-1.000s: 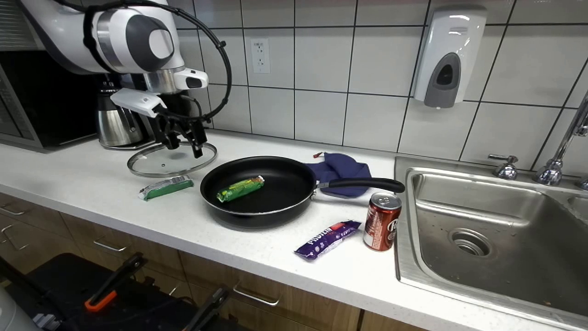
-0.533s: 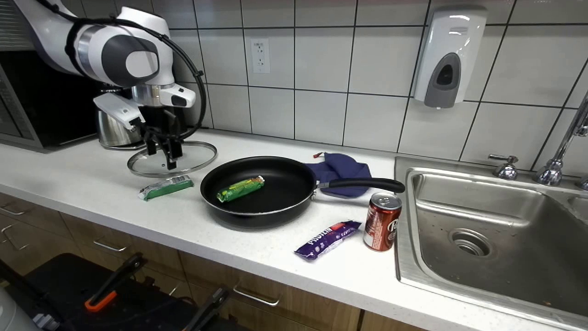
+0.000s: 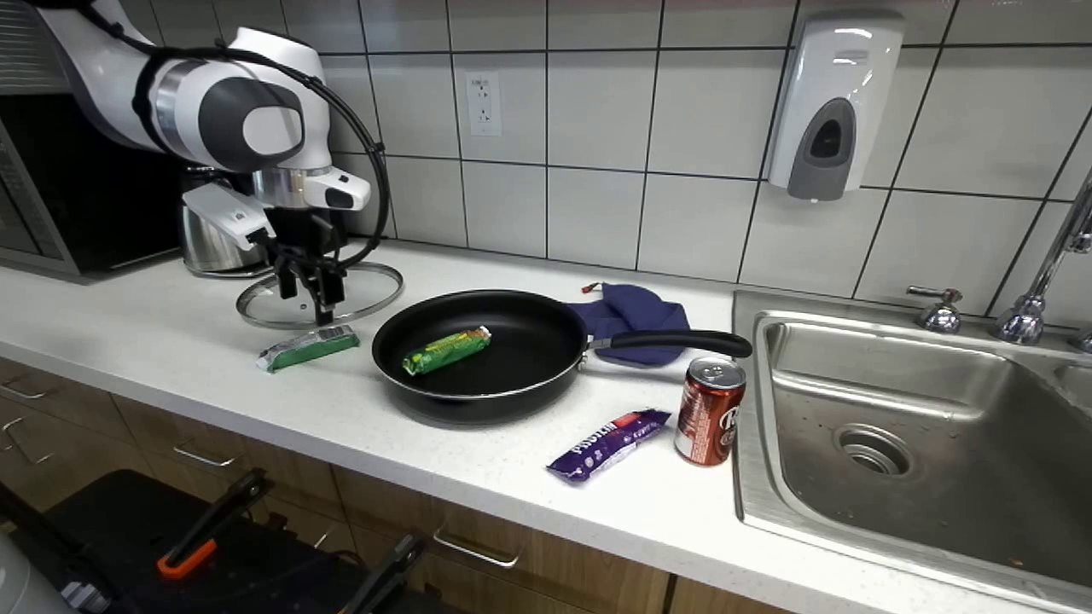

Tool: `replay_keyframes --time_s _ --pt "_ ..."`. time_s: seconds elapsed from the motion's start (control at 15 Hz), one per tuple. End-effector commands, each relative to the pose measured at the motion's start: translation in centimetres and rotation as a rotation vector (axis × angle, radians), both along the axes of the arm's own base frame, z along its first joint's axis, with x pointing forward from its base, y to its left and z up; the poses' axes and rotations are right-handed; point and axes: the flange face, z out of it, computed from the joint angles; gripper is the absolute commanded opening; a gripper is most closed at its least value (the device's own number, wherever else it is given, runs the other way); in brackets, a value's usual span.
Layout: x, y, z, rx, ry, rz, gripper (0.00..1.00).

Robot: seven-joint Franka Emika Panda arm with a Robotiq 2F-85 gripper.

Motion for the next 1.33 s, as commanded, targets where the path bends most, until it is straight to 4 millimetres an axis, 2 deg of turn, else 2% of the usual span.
replay_keyframes --time_s 0.0,0.8,1.13,1.2,1.27 --pt "-0.6 -0.5 -0.2 -0.017 0.000 -0.026 1.00" --pt "-1.7 -1.7 -3.1 -0.042 -0.023 -0.066 1.00" --pt "-1.6 -1.9 -3.2 -0.057 -0.036 -0.062 1.00" --pt "-1.6 -2.0 -3.3 -0.066 -0.036 -0.055 0.75" --pt "-1.6 -2.0 -3.4 -0.074 -0.035 -0.048 0.74"
